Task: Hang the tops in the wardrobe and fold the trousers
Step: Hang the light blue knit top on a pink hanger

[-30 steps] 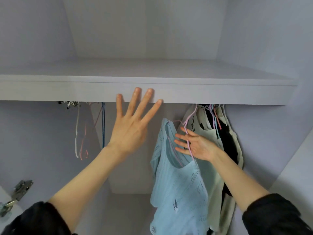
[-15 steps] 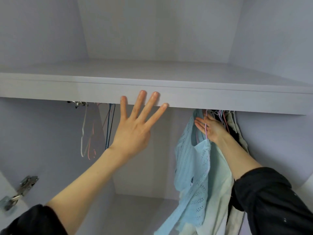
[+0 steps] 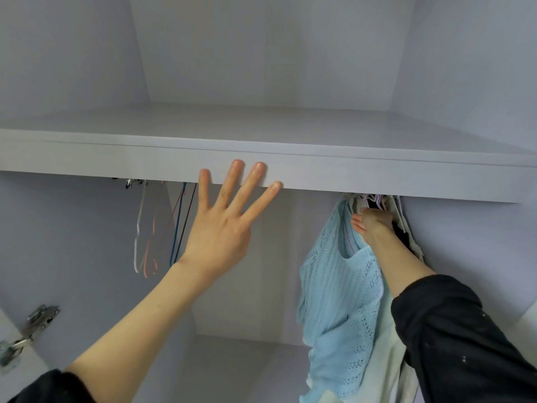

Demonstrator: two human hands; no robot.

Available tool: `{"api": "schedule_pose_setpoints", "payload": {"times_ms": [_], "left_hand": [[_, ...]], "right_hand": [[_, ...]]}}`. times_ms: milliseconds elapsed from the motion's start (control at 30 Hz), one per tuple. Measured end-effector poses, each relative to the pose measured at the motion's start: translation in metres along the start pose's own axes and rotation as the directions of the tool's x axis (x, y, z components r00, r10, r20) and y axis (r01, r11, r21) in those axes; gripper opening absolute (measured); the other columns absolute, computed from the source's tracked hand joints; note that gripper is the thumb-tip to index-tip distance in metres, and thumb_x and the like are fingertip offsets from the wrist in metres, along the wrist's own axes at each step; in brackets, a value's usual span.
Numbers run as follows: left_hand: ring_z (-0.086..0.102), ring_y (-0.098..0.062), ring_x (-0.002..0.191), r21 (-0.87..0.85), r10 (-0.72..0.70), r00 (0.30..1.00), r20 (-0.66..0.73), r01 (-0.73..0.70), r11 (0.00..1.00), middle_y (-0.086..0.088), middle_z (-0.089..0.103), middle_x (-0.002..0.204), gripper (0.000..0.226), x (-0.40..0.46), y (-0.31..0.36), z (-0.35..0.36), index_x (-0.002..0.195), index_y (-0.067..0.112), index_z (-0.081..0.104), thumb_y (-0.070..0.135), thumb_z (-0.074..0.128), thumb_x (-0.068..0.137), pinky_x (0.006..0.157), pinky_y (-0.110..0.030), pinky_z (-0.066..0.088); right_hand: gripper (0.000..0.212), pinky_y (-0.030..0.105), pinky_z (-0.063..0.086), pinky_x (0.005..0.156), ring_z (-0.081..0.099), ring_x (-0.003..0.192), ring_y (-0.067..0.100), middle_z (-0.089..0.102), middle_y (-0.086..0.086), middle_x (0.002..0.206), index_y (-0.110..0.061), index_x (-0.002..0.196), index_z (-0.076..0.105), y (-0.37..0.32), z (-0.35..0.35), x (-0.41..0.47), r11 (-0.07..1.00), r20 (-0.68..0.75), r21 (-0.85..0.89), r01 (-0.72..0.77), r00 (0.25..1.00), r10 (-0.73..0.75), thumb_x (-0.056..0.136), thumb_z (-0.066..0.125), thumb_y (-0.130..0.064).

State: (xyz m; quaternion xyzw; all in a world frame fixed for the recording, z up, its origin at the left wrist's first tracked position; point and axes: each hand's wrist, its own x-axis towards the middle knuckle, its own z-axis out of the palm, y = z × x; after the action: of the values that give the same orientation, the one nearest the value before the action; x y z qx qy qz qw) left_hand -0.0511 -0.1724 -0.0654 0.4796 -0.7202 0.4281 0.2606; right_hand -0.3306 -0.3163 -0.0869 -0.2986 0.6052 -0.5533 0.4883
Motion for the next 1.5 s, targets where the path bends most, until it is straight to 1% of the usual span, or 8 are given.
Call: {"api": "schedule_pose_setpoints", "payload": {"times_ms": [167,300,467,567,700,1100,1333,1500], "left_hand": [[0.003,-0.038,0.143,-0.024,-0.051,0.996,0.080,0.053,0.998,-0.008,0.008,0.156,0.104,-0.007,0.007,-0.008,0.149,0.022,0.010,-0.006,0.065,0.065,0.107,-0.066,0.006],[0.002,-0.036,0.144,-0.144,-0.109,0.982,0.155,0.132,0.981,-0.009,0.008,0.157,0.091,-0.020,0.023,-0.020,0.149,0.018,0.018,-0.004,0.062,0.072,0.110,-0.062,0.012],[0.016,-0.034,0.143,-0.318,-0.189,0.920,0.343,0.303,0.898,-0.015,0.027,0.152,0.065,-0.066,0.036,-0.027,0.145,0.016,0.028,0.002,0.052,0.086,0.114,-0.053,0.020],[0.041,-0.032,0.131,-0.374,-0.251,0.830,0.498,0.466,0.802,-0.009,0.042,0.142,0.051,-0.098,0.042,-0.045,0.141,0.015,0.037,0.007,0.046,0.091,0.100,-0.043,0.040],[0.054,-0.029,0.111,-0.288,-0.384,0.642,0.664,0.693,0.661,-0.002,0.051,0.131,0.044,-0.164,0.038,-0.086,0.140,0.022,0.039,0.014,0.038,0.097,0.082,-0.037,0.046],[0.056,-0.018,0.115,0.127,-0.802,0.197,0.564,0.939,0.320,0.003,0.057,0.126,0.036,-0.413,0.025,-0.313,0.131,0.023,0.051,0.017,0.043,0.096,0.093,-0.036,0.046],[0.056,-0.017,0.112,0.338,-0.943,-0.143,0.301,0.940,-0.034,0.005,0.059,0.122,0.035,-0.534,0.025,-0.470,0.129,0.025,0.051,0.018,0.045,0.096,0.093,-0.037,0.045],[0.056,-0.016,0.113,0.382,-0.949,-0.308,0.061,0.886,-0.263,0.007,0.059,0.123,0.034,-0.588,0.002,-0.552,0.129,0.026,0.052,0.020,0.043,0.097,0.093,-0.038,0.046]], "right_hand": [[0.034,0.033,0.049,0.075,0.061,0.096,0.034,0.059,0.022,0.107,-0.003,0.124,0.051,0.005,0.001,-0.020,0.860,-0.025,-0.498,0.112,0.989,-0.144,0.093,0.040,0.001],[0.049,0.035,0.039,0.098,0.042,0.128,0.036,0.039,0.021,0.142,0.001,0.142,0.030,0.017,-0.012,-0.056,0.609,0.105,-0.730,0.310,0.931,-0.349,0.095,0.040,-0.003],[0.051,0.038,0.027,0.110,0.029,0.138,0.032,0.027,0.016,0.151,-0.004,0.145,0.027,0.052,-0.015,-0.119,0.348,0.331,-0.774,0.529,0.807,-0.489,0.098,0.042,-0.013],[0.047,0.037,0.032,0.105,0.034,0.134,0.029,0.035,0.012,0.147,-0.007,0.144,0.031,0.083,-0.004,-0.159,0.326,0.468,-0.734,0.596,0.791,-0.393,0.099,0.041,-0.019],[0.044,0.030,0.034,0.103,0.047,0.126,0.026,0.050,0.011,0.138,-0.008,0.139,0.041,0.128,0.026,-0.217,0.353,0.661,-0.636,0.686,0.721,-0.208,0.098,0.046,-0.021],[0.032,0.025,0.042,0.091,0.061,0.101,0.018,0.067,0.004,0.113,-0.015,0.127,0.056,0.261,0.101,-0.482,0.470,0.976,-0.189,0.862,0.113,0.186,0.096,0.049,-0.021],[0.026,0.015,0.040,0.079,0.063,0.088,0.012,0.069,-0.004,0.096,-0.015,0.118,0.062,0.327,0.141,-0.669,0.548,0.887,0.137,0.825,-0.348,0.303,0.095,0.051,-0.017],[0.024,0.016,0.044,0.073,0.063,0.081,0.012,0.065,-0.009,0.085,-0.016,0.115,0.062,0.369,0.188,-0.783,0.608,0.776,0.252,0.753,-0.532,0.338,0.095,0.051,-0.018]]}}
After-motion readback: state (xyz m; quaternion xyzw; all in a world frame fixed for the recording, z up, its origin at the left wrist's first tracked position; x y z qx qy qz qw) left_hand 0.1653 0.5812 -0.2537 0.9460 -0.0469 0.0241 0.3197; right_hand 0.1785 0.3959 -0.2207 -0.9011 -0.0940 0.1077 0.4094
